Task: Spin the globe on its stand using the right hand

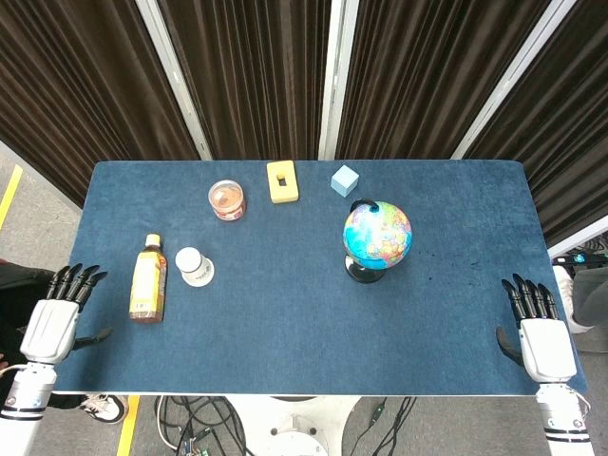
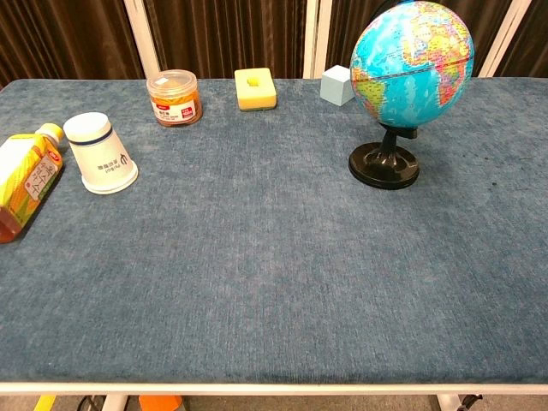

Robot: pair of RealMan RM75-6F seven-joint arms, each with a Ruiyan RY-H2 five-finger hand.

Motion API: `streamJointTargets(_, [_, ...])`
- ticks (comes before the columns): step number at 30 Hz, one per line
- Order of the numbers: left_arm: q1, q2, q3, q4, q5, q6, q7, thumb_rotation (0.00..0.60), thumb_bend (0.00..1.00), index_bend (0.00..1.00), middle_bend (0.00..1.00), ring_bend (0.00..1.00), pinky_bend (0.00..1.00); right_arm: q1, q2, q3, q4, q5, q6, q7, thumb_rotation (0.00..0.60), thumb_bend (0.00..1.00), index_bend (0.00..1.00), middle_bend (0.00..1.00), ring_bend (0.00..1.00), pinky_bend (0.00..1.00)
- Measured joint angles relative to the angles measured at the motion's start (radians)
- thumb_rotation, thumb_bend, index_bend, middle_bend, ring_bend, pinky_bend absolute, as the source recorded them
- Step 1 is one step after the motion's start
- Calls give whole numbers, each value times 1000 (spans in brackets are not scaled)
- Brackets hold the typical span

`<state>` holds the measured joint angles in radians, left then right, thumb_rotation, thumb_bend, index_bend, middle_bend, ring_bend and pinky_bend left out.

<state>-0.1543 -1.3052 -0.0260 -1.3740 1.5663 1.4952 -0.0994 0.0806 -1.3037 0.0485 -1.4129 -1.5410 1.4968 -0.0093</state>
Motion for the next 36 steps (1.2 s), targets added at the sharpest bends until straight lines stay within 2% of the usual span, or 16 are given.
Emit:
streamJointTargets(11, [1,3,1,-2,-1,-1,2,600,46,160,97,21,61,13,0,1,-16,-19,3,-11,600,321,0,0,0,0])
streamJointTargets(21, [-2,3,2,-5,-4,-11,8,600,46,159,97,21,61,75,36,32,-130,-85,0,-102,600,320,0,0,0,0])
streamJointTargets(30, [-3,0,3,-1,-8,-17,13,600,46,160,97,21,61,213,49,77,-228,-152,-107,-220,600,320,0,0,0,0])
streamJointTargets(36, [-1,-4,6,10,-10,-19,4,600,47,159,97,21,61,277,30,87,-251,-151,-191,-263,600,322,0,0,0,0])
